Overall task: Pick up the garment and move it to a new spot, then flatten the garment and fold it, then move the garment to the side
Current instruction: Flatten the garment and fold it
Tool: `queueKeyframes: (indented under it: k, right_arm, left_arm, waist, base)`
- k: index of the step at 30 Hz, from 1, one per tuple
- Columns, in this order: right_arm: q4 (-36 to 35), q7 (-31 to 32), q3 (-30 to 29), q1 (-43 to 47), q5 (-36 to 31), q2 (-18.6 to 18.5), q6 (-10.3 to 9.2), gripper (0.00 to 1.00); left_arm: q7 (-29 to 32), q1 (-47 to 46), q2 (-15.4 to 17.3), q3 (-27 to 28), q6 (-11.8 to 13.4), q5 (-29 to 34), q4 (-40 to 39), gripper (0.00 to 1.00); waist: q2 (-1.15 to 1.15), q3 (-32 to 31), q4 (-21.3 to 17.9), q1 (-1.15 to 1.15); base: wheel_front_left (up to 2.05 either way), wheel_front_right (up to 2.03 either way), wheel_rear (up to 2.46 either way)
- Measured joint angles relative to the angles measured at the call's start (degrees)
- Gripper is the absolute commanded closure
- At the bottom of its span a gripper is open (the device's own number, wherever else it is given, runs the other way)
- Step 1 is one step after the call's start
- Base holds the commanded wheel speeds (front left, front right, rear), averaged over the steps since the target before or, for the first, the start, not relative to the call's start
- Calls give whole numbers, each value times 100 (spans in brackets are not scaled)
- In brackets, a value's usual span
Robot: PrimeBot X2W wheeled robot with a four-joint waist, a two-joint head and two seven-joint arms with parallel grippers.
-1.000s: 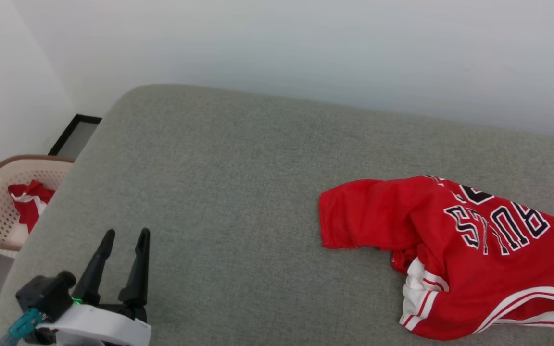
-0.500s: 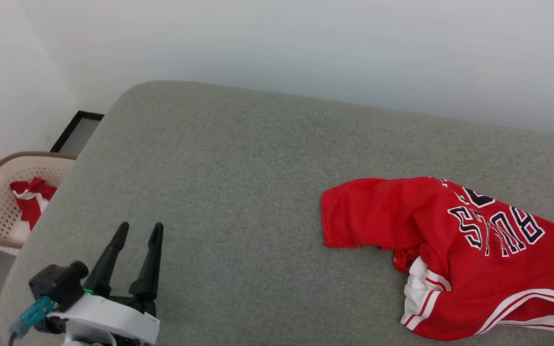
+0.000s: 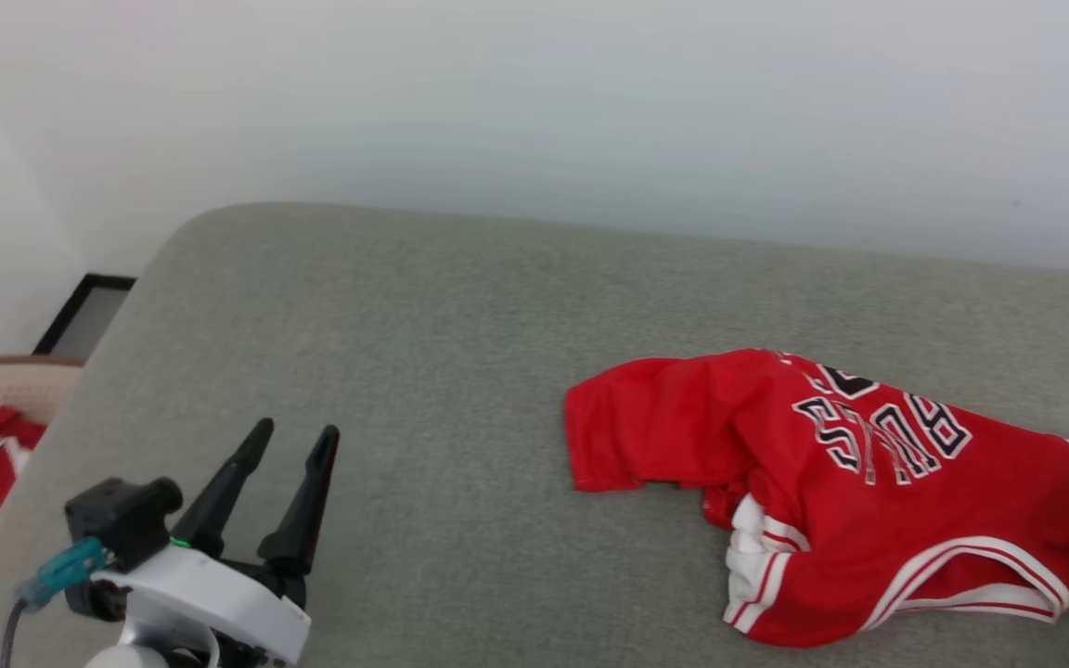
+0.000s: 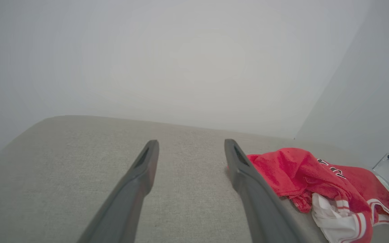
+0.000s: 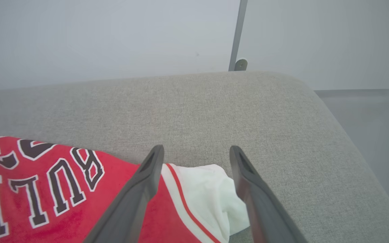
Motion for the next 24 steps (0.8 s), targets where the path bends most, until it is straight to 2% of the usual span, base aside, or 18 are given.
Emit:
queueKeyframes:
  k: [8,15,24]
  right_arm:
    - [-1337,-467,298,641,349,355,0,0]
    - [-2537,-714,420,1202,392,868,0,0]
    - [-3594,-861,313,1655,294,1466,0,0]
  left_arm:
    - [1021,-229,153,-219,5,-374,-381,0]
    - [2391,-767,187,-478,67,-1018,-565,0]
    - [4159,-1607,-8,-1017,265,-1804,-258,0]
  waist:
    - [0,-93,-412,0]
    - [0,-86,-764,0]
    - [0,45,-1120,0]
  base:
    - [0,0,0]
    - [0,0,0]
    - [0,0,0]
